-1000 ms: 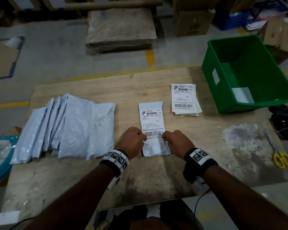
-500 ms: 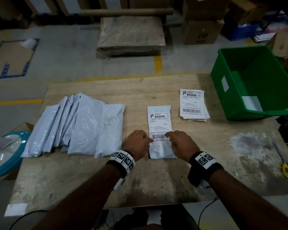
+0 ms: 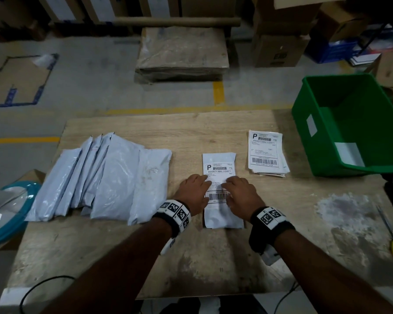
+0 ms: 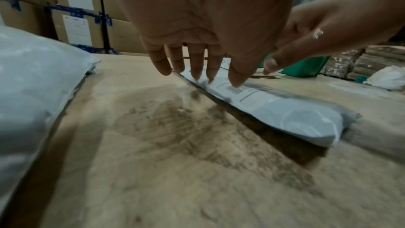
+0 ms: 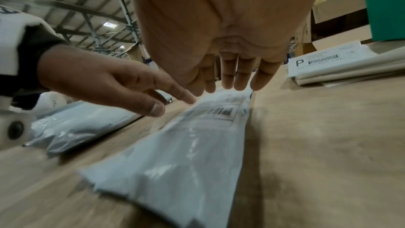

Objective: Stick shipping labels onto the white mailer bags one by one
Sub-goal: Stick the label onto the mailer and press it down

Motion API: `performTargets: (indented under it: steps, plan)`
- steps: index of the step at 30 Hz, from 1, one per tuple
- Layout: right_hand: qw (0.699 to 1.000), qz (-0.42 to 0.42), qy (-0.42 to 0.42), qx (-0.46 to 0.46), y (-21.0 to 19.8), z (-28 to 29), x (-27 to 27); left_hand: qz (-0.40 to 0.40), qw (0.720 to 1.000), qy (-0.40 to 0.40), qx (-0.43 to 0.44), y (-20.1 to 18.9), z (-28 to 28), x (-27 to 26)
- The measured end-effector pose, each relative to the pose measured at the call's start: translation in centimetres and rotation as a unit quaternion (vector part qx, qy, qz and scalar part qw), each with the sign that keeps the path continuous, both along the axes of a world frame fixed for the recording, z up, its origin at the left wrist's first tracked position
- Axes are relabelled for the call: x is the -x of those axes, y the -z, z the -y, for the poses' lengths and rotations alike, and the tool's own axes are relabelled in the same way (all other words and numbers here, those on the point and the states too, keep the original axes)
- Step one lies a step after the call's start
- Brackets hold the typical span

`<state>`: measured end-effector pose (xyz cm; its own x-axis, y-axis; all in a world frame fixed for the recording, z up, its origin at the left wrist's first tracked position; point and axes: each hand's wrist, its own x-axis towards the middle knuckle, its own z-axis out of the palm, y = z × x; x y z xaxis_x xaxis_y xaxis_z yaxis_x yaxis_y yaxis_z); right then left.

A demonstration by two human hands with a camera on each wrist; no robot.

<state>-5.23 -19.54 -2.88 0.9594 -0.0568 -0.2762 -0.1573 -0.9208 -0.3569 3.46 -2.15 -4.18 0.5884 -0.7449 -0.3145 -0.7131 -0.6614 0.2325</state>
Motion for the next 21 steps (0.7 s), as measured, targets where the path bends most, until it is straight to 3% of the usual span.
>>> performTargets:
  steps: [3, 6, 10, 16, 18, 21]
  plan:
    - [1.0, -0.01, 0.019, -0.01, -0.1, 0.5, -1.0, 0.007, 1.0, 0.006, -0.026, -0.1, 0.4, -0.5]
    - [0.999, -0.041, 0.002, -0.014, 0.1, 0.9, -1.8, 0.019, 1.0, 0.007, 0.001, -0.2, 0.7, -0.9]
    - [0.999, 0.02, 0.026, -0.035, 0.1, 1.7, -3.1, 0.016, 1.0, 0.014, 0.017, 0.0, 1.2, -1.5]
    - [0.999, -0.004, 0.002, -0.039, 0.4, 2.5, -4.5, 0.005, 1.0, -0.009, 0.027, 0.3, 1.9, -2.3]
    - [0.999, 0.024, -0.006, -0.024, 0.6, 2.7, -4.8, 0.002, 1.0, -0.018, 0.01, 0.5, 2.0, -2.6]
    - [1.0, -0.001, -0.02, 0.015, 0.9, 2.8, -5.2, -0.008, 0.999, -0.022, -0.025, 0.8, 2.1, -3.0]
